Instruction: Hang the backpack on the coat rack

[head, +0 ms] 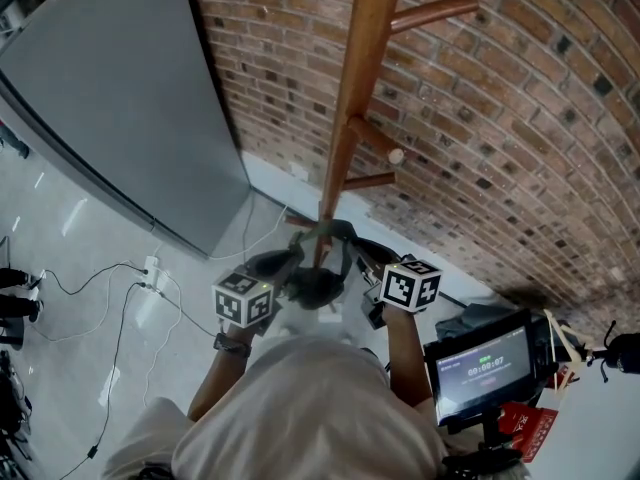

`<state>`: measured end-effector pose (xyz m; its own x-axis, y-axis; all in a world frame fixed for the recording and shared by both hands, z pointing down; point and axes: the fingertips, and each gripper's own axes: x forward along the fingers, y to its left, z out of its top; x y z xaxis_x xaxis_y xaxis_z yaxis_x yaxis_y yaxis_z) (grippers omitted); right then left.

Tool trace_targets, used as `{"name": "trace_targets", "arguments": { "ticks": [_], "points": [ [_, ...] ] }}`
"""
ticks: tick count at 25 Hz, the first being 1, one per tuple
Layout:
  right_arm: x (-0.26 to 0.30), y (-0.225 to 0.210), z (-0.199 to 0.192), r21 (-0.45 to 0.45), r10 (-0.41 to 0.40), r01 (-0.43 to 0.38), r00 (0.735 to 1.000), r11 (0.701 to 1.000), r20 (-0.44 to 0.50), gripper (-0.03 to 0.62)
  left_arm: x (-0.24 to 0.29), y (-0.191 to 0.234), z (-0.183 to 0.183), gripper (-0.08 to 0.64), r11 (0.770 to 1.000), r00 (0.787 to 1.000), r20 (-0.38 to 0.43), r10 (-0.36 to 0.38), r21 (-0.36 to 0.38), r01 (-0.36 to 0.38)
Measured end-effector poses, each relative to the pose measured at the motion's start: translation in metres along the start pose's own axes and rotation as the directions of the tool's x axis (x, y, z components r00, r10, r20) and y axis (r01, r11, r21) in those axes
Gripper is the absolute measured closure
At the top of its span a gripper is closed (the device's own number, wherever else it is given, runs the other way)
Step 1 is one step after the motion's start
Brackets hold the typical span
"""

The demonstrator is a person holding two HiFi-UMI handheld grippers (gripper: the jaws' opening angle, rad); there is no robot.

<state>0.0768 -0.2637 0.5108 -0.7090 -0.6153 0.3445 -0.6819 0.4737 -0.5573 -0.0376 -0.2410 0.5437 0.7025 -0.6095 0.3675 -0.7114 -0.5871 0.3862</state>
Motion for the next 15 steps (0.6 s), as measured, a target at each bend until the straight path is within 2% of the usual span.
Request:
{"name": "trace_targets", "arguments": {
  "ticks": [15],
  "points": [
    [0.013,-0.004,-0.019,0.000,0.018,-0.018,0.998,1.000,-0.056,0.577,0.013,0.000,-0.011,0.541,1.000,0.999,-0.033,-0.012,0.002,0.012]
  ]
}}
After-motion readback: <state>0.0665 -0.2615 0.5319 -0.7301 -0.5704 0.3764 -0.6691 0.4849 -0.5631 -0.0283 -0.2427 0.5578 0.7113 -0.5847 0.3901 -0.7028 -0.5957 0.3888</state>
